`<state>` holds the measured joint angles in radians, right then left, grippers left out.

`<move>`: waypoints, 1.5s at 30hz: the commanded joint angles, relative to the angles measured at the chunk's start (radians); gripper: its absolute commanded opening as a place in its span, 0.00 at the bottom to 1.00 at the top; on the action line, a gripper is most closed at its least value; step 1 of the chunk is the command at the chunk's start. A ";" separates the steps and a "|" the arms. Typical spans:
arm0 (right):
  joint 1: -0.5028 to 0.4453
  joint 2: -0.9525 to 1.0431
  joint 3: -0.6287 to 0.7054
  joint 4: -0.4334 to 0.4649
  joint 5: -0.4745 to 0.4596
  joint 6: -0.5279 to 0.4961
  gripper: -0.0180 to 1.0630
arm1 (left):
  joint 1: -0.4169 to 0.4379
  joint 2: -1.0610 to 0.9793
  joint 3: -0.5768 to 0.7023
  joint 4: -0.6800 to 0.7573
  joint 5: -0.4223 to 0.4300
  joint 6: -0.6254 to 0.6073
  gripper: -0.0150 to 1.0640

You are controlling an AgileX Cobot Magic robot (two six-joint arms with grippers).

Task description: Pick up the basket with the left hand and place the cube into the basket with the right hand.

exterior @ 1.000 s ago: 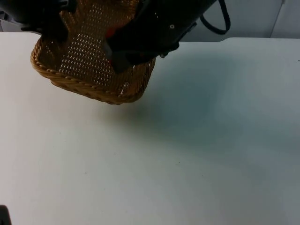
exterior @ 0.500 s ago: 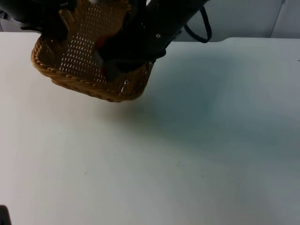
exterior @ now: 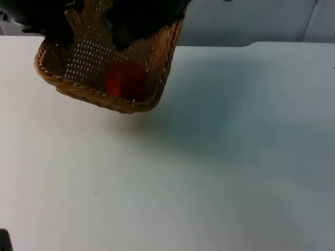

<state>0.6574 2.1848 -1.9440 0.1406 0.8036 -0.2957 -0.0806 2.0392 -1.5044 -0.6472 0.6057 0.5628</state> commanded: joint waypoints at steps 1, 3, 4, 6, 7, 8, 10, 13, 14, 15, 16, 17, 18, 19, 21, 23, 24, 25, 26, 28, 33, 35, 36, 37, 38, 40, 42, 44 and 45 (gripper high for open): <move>0.002 -0.008 -0.108 -0.028 0.099 0.019 0.04 | -0.006 -0.014 -0.006 -0.022 0.005 0.005 0.01; 0.002 -0.010 -0.205 -0.107 0.199 0.075 0.02 | -0.006 -0.014 -0.006 -0.022 0.005 0.005 0.01; 0.002 -0.010 -0.205 -0.107 0.199 0.075 0.02 | -0.006 -0.014 -0.006 -0.022 0.005 0.005 0.01; 0.002 -0.020 -0.293 -0.224 0.287 0.124 0.02 | -0.006 -0.014 -0.006 -0.022 0.005 0.005 0.01; 0.002 -0.034 -0.321 -0.310 0.324 0.166 0.02 | -0.006 -0.014 -0.006 -0.022 0.005 0.005 0.01; 0.002 -0.050 -0.347 -0.410 0.354 0.210 0.02 | -0.006 -0.014 -0.006 -0.022 0.005 0.005 0.01; 0.002 -0.078 -0.371 -0.528 0.389 0.256 0.02 | -0.006 -0.014 -0.006 -0.022 0.005 0.005 0.01; -0.013 -0.175 -0.376 -0.617 0.417 0.305 0.01 | -0.006 -0.014 -0.006 -0.022 0.005 0.005 0.01; -0.013 -0.175 -0.376 -0.617 0.417 0.305 0.01 | -0.006 -0.014 -0.006 -0.022 0.005 0.005 0.01; -0.022 -0.205 -0.376 -0.617 0.417 0.305 0.01 | -0.006 -0.014 -0.006 -0.022 0.005 0.005 0.01; -0.029 -0.241 -0.376 -0.620 0.417 0.305 0.01 | -0.006 -0.014 -0.006 -0.022 0.005 0.005 0.01; -0.033 -0.277 -0.376 -0.624 0.417 0.305 0.01 | -0.006 -0.014 -0.006 -0.022 0.005 0.005 0.01; -0.034 -0.315 -0.372 -0.628 0.417 0.313 0.01 | -0.006 -0.014 -0.006 -0.022 0.005 0.005 0.01; -0.039 -0.347 -0.372 -0.630 0.417 0.319 0.01 | -0.006 -0.014 -0.006 -0.022 0.005 0.005 0.01; -0.038 -0.384 -0.372 -0.629 0.417 0.319 0.01 | -0.006 -0.014 -0.006 -0.022 0.005 0.005 0.01; -0.038 -0.443 -0.372 -0.624 0.417 0.320 0.01 | -0.006 -0.014 -0.006 -0.024 0.013 0.005 0.01; -0.038 -0.472 -0.372 -0.617 0.417 0.320 0.01 | -0.006 -0.014 -0.006 -0.028 0.045 0.000 0.01; -0.038 -0.497 -0.372 -0.609 0.417 0.320 0.01 | -0.006 -0.014 -0.006 -0.035 0.091 -0.002 0.01; -0.038 -0.497 -0.372 -0.609 0.417 0.320 0.01 | -0.006 -0.014 -0.006 -0.035 0.091 -0.002 0.01; -0.038 -0.532 -0.372 -0.607 0.417 0.320 0.01 | -0.008 -0.011 -0.006 -0.071 0.154 -0.002 0.01; -0.038 -0.569 -0.372 -0.607 0.417 0.320 0.01 | -0.008 0.010 -0.006 -0.135 0.292 -0.002 0.01; -0.038 -0.574 -0.372 -0.607 0.417 0.320 0.01 | -0.016 0.023 -0.006 -0.139 0.333 -0.002 0.01; -0.038 -0.574 -0.372 -0.607 0.417 0.320 0.01 | -0.023 0.038 -0.006 -0.139 0.348 -0.002 0.01; -0.038 -0.574 -0.372 -0.607 0.417 0.320 0.01 | -0.023 0.038 -0.006 -0.139 0.348 -0.002 0.01; -0.038 -0.574 -0.372 -0.607 0.417 0.320 0.01 | -0.029 0.049 -0.006 -0.139 0.362 -0.002 0.01; -0.038 -0.574 -0.372 -0.607 0.417 0.315 0.01 | -0.053 0.083 -0.004 -0.141 0.372 -0.002 0.01; -0.038 -0.574 -0.372 -0.609 0.417 0.313 0.01 | -0.064 0.097 -0.004 -0.141 0.372 -0.002 0.01; -0.038 -0.574 -0.372 -0.613 0.417 0.302 0.01 | -0.083 0.122 -0.004 -0.136 0.368 -0.002 0.01; -0.038 -0.574 -0.372 -0.613 0.417 0.302 0.01 | -0.092 0.132 -0.004 -0.131 0.364 -0.002 0.01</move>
<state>0.6257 1.6172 -2.3093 -0.4704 1.2244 0.0162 -0.1494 2.1602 -1.5044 -0.7427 0.9561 0.5687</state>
